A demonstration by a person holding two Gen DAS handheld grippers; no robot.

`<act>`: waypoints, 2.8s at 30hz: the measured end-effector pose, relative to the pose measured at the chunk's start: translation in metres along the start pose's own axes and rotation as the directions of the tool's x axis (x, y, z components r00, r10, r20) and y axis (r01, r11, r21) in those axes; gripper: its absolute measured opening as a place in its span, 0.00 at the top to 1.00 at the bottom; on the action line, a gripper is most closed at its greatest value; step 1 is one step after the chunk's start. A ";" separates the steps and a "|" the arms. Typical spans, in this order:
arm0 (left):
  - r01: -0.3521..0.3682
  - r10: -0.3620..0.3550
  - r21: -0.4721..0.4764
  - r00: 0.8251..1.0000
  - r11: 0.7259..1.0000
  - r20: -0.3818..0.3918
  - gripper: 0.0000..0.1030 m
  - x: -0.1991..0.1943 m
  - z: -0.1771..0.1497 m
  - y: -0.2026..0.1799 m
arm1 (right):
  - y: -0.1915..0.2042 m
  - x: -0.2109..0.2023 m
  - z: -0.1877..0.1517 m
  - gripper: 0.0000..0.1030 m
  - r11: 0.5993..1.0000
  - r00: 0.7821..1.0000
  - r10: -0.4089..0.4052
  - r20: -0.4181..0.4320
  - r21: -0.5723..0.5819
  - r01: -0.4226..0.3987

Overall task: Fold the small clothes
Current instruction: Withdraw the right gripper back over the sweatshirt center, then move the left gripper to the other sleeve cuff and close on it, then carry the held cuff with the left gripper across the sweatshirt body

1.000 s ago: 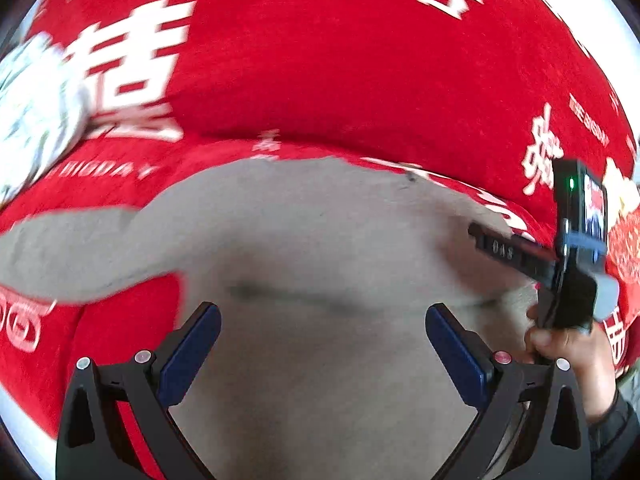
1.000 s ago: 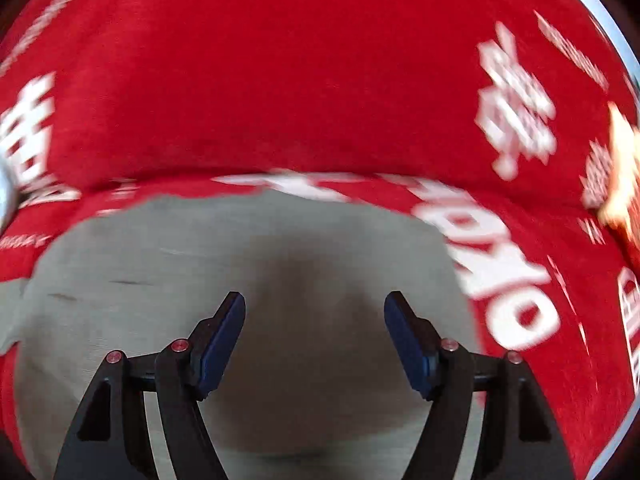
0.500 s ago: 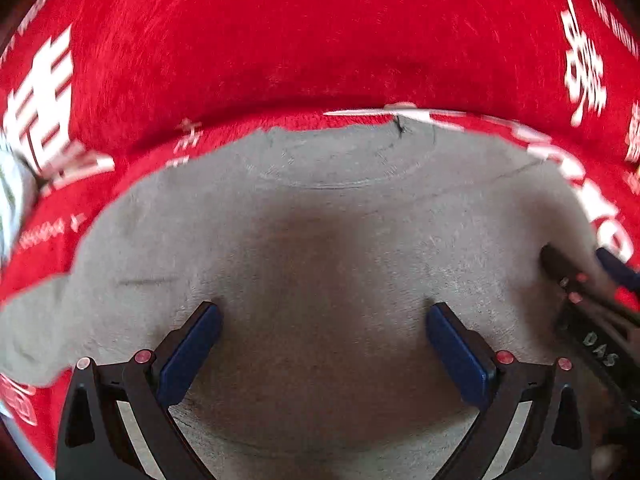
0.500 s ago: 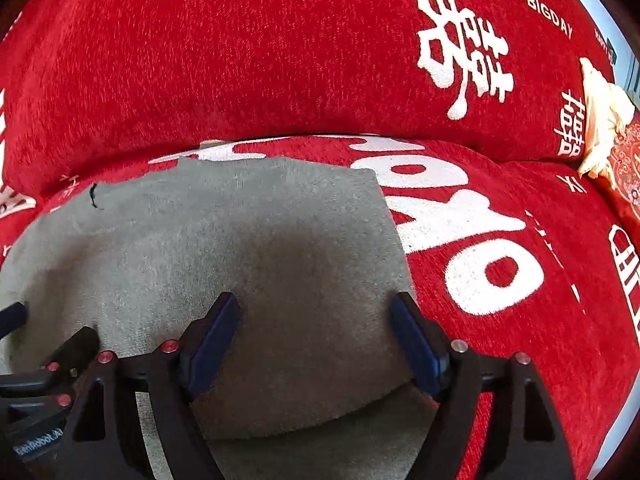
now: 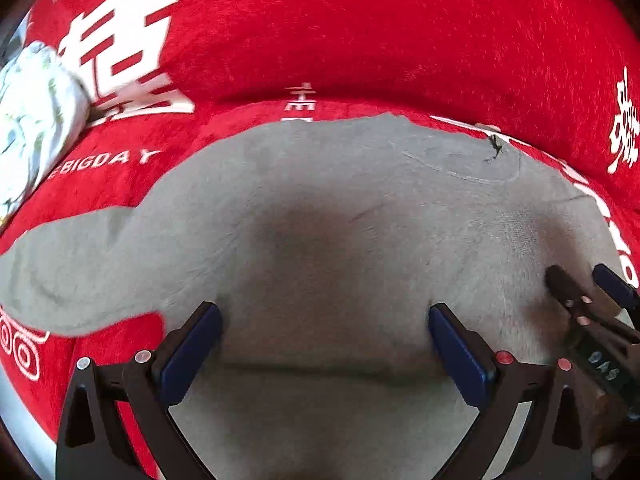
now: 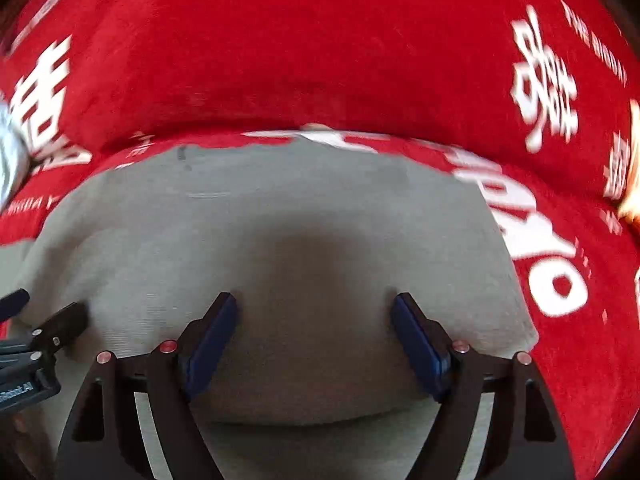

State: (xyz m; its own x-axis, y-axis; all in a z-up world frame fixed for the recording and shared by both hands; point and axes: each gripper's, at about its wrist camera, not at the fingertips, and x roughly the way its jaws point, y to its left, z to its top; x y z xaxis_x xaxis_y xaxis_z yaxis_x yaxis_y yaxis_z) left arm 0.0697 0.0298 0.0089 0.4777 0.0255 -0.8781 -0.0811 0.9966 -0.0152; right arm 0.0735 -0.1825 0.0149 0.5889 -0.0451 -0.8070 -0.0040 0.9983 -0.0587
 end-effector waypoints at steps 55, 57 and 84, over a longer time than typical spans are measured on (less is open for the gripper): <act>-0.370 0.488 -0.516 0.866 0.773 0.110 0.89 -0.057 0.012 0.271 | 0.028 -0.005 -0.017 0.09 0.996 0.997 0.079 0.024 -0.041 -0.078; -0.353 0.466 -0.500 0.877 0.790 0.118 0.89 -0.059 0.019 0.259 | 0.028 -0.005 -0.017 0.09 0.996 0.997 0.079 0.024 -0.040 -0.078; -0.195 0.243 -0.267 0.957 0.944 0.158 0.89 -0.051 0.047 0.084 | 0.014 -0.043 -0.048 0.09 0.987 0.992 0.117 0.042 -0.116 -0.112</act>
State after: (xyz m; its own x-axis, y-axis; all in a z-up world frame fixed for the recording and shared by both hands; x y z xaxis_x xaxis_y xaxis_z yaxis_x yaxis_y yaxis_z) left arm 0.0793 0.1154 0.0750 0.5759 0.2788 -0.7685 -0.4033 0.9146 0.0296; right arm 0.0094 -0.1688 0.0208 0.6177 0.0741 -0.7829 -0.1635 0.9859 -0.0357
